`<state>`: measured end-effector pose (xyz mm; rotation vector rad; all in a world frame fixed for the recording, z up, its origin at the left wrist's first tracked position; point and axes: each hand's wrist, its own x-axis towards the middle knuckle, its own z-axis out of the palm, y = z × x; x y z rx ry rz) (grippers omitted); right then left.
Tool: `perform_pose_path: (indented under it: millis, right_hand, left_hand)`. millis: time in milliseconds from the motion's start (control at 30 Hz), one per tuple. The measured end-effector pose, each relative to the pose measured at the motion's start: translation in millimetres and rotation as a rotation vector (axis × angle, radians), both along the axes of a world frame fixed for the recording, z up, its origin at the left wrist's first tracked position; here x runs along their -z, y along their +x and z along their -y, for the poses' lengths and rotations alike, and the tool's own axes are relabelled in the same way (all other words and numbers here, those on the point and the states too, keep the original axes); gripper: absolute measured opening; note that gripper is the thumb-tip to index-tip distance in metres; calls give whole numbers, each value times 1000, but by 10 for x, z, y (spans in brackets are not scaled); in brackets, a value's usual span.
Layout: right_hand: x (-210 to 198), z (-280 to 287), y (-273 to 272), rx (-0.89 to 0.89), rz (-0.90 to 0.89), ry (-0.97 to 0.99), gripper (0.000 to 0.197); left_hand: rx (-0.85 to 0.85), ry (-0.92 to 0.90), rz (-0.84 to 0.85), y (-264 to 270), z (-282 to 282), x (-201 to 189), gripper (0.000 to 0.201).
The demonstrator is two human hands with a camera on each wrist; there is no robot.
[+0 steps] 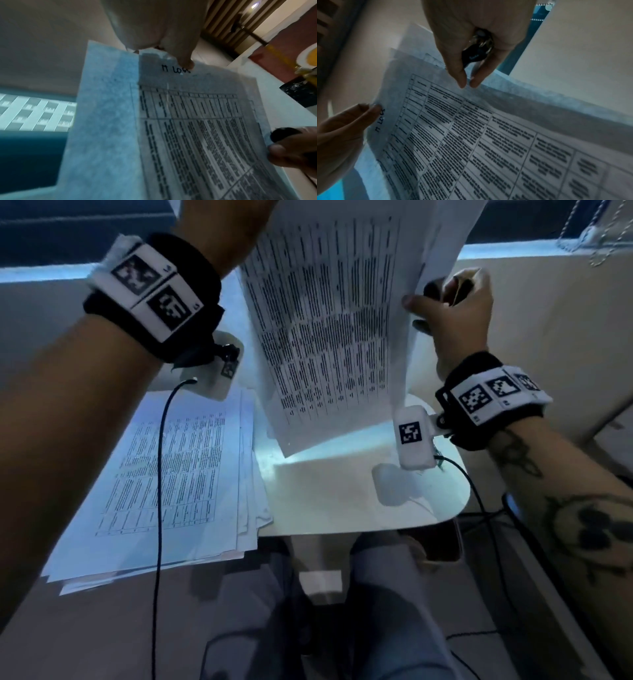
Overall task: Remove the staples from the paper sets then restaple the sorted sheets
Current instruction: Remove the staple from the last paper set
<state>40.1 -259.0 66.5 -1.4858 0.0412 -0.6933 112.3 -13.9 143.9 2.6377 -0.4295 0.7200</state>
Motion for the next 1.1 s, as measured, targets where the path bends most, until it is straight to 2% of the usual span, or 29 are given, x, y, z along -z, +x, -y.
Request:
perform_pose_path:
  millis: [67,133,167,233,267,300,367,467,567,667,733,833,967,1033,1100]
  right_hand:
    - [-64,-23,-41,-27,75,55,46]
    - [-55,-49,-95,-67,104,94,45]
    - [-9,-57,-127,-80,97,107,45]
    - [159,-53,-205,-91,48,122,48]
    - [259,-38,-257,-91,6,126,48]
    - [353,-20,-311,-93,-41,119,47]
    - [500,30,-390,-114,-115,96,44]
    - [573,52,-449,-178,-146,138,42]
    - [560,38,-463,-199,-136,210,38]
    - [528,34,-441,-192,-135,280,34]
    - [518,32,-423,-182,-151,299,32]
    - [501,31,-422,-194,-164,289,32]
    - [315,63,-475,-233,-89,230,35]
    - [214,72,-530,-277,-31,222,38]
    - [201,69,-572,-309,-31,201,37]
  left_hand:
    - [19,94,57,-71,-82,6,43]
    - [148,-44,186,-333,14,-33,50]
    - [224,-78,295,-510,57,-58,52]
    - [406,-15,652,-695,116,-36,38]
    - [454,31,745,-757,144,18,32]
    - [481,81,759,-798,164,76,31]
    - [513,150,700,-894,186,185,33]
    - [529,64,511,-963,185,239,29]
    - [485,-60,322,-941,114,186,43]
    - [389,-11,139,-877,-1,84,48]
    - [312,45,-4,-837,-98,25,36]
    - [350,-42,-113,-832,-225,-53,17]
    - [389,-52,-220,-848,-294,-109,14]
    - [399,40,-229,-857,-302,-106,10]
    - [425,135,-319,-888,-308,-86,11]
